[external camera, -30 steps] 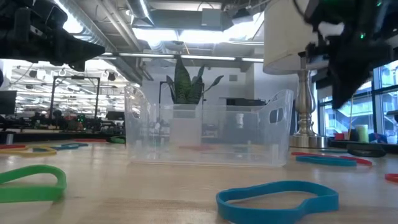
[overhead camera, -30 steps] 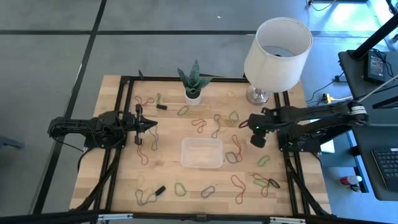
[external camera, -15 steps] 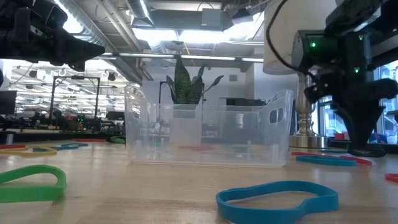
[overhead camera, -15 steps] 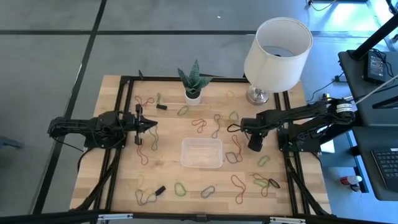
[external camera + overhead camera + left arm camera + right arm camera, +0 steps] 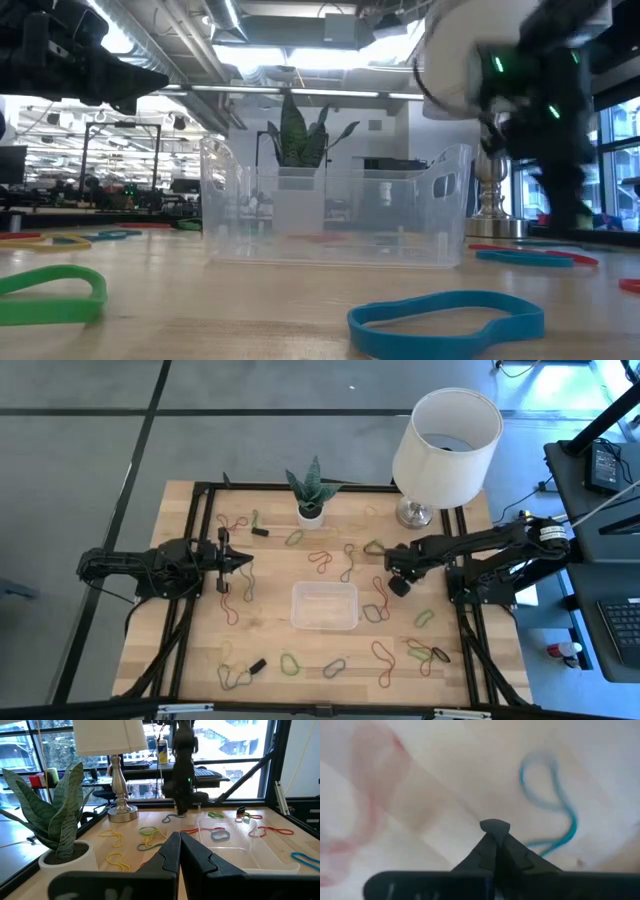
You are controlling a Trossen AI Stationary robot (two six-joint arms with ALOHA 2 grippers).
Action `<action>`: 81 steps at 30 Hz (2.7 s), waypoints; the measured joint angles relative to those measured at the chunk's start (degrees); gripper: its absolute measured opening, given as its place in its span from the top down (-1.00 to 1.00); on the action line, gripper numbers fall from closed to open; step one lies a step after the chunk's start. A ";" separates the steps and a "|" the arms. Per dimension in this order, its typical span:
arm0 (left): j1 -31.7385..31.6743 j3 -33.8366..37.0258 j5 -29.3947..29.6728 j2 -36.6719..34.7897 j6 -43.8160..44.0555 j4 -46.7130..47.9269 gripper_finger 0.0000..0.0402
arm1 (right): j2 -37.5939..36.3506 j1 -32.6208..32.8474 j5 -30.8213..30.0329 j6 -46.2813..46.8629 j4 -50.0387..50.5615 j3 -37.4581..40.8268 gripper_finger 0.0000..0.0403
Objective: Pick and place rubber bands into bin
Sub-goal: Put the black rubber band into the transparent bin, then put the blue rubber band into the transparent bin
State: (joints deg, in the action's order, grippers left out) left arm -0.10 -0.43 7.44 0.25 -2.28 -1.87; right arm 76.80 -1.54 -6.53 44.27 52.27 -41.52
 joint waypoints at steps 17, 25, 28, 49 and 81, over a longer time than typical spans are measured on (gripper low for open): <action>0.00 0.01 0.00 0.00 0.00 0.00 0.98 | 22.95 11.63 -11.12 1.04 13.44 -55.04 0.99; 0.00 0.00 -0.01 -0.01 0.00 0.00 0.98 | 44.87 13.70 -5.53 -8.18 13.08 -73.26 1.00; 0.00 0.01 0.00 -0.01 0.00 0.00 0.98 | 50.22 13.59 -2.66 -8.88 13.24 -74.78 1.00; 0.00 0.00 -0.02 -0.02 0.00 0.02 0.98 | 58.44 14.09 0.63 -7.23 11.92 -74.70 0.64; 0.01 0.02 -0.01 -0.01 0.00 0.00 0.98 | 43.37 14.17 -2.86 -15.82 12.57 -74.73 0.95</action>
State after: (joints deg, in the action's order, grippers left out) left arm -0.09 -0.41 7.43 0.24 -2.28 -1.87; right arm 120.17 12.64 -9.39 28.45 64.84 -116.25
